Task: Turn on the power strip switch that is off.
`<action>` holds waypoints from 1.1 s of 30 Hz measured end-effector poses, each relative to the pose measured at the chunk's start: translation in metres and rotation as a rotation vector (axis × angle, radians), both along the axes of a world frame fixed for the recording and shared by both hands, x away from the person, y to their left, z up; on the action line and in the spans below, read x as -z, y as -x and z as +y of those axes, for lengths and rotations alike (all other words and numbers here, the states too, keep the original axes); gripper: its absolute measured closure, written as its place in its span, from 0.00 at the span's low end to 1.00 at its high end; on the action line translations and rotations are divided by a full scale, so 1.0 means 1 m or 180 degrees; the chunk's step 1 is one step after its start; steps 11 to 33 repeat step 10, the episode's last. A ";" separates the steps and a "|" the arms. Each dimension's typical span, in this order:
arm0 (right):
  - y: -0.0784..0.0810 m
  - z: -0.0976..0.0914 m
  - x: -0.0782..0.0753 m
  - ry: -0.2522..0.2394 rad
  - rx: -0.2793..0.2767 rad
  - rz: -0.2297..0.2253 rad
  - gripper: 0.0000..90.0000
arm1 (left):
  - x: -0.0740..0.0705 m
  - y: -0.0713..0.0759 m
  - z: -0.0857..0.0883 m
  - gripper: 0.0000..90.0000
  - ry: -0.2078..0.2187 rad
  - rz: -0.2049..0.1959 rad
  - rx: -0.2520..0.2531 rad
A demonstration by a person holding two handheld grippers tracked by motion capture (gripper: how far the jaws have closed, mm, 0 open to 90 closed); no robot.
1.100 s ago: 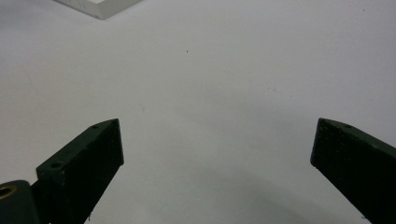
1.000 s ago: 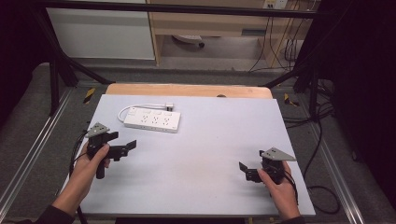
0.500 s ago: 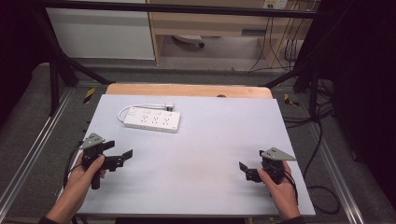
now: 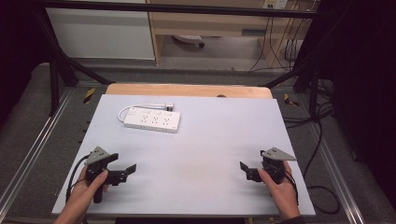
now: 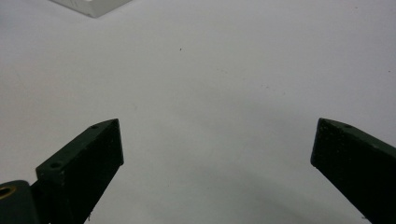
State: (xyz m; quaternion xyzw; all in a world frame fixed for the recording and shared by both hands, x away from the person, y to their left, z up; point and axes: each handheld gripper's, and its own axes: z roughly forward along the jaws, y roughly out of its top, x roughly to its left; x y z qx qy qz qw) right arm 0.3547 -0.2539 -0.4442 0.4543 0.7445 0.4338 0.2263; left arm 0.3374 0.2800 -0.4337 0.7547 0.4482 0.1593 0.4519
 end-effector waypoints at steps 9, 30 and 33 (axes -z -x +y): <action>-0.011 -0.003 0.013 0.0198 0.0263 0.0314 0.04 | 0.010 0.014 -0.010 0.09 -0.0344 0.0088 0.0174; -0.013 -0.003 0.015 0.0227 0.0318 0.0360 0.03 | 0.009 0.013 -0.009 0.09 -0.0340 0.0071 0.0137; -0.013 -0.003 0.015 0.0227 0.0318 0.0360 0.03 | 0.009 0.013 -0.009 0.09 -0.0340 0.0071 0.0137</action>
